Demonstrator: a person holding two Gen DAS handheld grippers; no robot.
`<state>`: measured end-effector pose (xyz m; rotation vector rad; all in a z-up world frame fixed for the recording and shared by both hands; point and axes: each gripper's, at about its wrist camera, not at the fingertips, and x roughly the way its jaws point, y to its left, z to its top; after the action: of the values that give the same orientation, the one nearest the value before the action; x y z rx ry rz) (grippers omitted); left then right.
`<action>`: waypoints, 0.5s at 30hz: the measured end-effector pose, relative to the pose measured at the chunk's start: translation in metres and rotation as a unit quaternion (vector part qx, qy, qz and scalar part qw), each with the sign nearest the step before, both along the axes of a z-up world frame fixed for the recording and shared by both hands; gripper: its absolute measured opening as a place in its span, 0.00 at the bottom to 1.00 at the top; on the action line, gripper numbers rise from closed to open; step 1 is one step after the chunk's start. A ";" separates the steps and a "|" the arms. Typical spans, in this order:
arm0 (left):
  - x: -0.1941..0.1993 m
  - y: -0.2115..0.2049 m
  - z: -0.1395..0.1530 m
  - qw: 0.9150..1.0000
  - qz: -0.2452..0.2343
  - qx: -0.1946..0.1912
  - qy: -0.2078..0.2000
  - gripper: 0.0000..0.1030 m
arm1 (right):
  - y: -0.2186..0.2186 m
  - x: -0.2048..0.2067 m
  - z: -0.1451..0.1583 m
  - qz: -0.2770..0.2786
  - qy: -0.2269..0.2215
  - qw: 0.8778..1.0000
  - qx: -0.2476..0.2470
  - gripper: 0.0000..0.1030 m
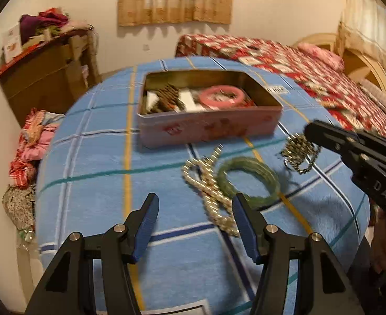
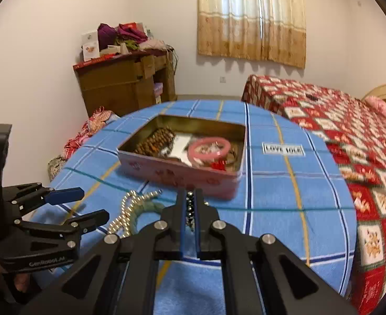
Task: Organize jewelry
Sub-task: 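Grasp the gold bead chain with the right gripper while the left grasps the pearl necklace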
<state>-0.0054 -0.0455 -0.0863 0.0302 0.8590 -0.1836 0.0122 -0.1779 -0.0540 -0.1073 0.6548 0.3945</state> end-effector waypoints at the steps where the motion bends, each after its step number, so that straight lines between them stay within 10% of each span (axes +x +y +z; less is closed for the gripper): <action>1: 0.002 -0.003 -0.003 1.000 -0.007 0.003 0.005 0.57 | -0.002 0.000 0.000 -0.001 -0.001 1.000 -0.001 0.07; 3: 0.005 -0.005 -0.012 1.000 -0.011 0.008 0.022 0.53 | -0.005 0.002 -0.002 -0.003 0.002 1.000 0.000 0.07; 7: 0.004 0.002 -0.012 1.000 -0.020 -0.003 0.019 0.16 | -0.014 0.005 -0.004 -0.012 0.005 1.000 0.003 0.07; 15: 0.001 0.026 0.001 1.000 -0.009 -0.026 0.004 0.05 | -0.034 0.010 0.006 -0.035 -0.003 0.999 0.016 0.07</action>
<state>-0.0048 -0.0194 -0.0849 -0.0109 0.8616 -0.2235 0.0220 -0.2120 -0.0476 -0.0551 0.6446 0.3366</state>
